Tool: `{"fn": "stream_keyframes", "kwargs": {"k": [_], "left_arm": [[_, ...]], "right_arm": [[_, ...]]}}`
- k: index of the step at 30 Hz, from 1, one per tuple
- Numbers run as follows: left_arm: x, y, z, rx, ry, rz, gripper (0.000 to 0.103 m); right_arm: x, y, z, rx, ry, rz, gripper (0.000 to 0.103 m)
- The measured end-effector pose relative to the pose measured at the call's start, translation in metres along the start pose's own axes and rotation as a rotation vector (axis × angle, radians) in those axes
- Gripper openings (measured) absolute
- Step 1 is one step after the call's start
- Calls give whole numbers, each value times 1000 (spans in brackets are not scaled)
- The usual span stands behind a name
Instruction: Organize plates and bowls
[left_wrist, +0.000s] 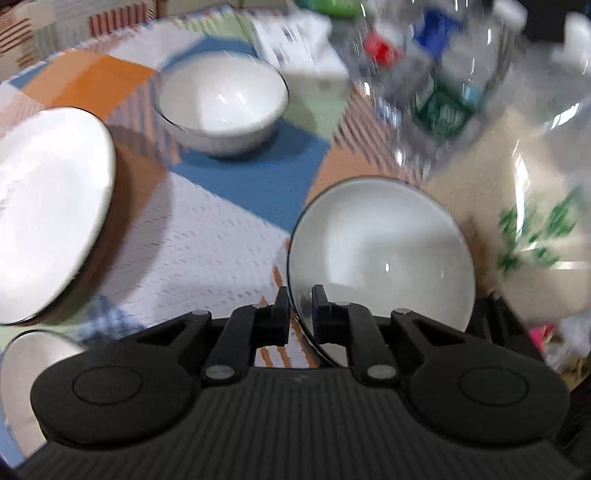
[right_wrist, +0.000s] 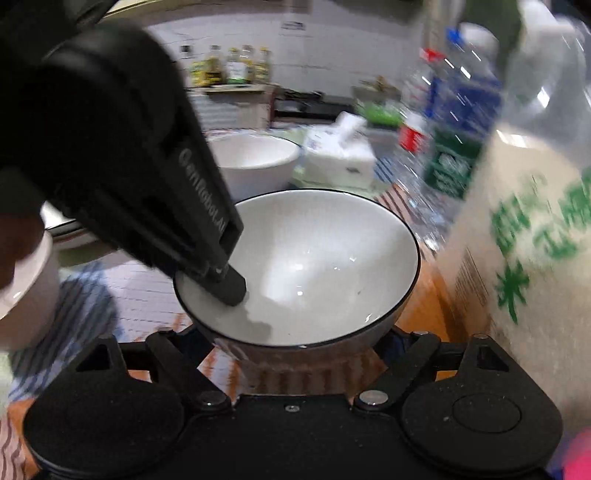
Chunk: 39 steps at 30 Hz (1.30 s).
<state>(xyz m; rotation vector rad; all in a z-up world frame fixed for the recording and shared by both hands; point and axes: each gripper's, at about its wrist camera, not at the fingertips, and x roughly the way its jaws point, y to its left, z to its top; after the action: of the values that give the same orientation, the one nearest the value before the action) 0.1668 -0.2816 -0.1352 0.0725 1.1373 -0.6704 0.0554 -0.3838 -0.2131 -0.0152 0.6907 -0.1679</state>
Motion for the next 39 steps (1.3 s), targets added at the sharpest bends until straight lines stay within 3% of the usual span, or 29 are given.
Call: {"fn": "stream_keyframes", "kwargs": {"k": [8,13,20,27,39], "left_arm": [[-69,18,-3,-12,-37,34,10],[-94,34,-8,-5,-29,95,10],[-122,70,-23,-42,-13,149,10],[-122,105,-49,-155,48,171,10],[-97,134,-71,-224,163,237,10]], "right_arm": [[-39,19,25,-128,-120,102,91],[-52,41,40,-212,-145,164,93],[-54,69,59,-241,-116,312,94],[-57,98,47,-281,-76,445,96],[-37,132,29,-297,22,521,95]]}}
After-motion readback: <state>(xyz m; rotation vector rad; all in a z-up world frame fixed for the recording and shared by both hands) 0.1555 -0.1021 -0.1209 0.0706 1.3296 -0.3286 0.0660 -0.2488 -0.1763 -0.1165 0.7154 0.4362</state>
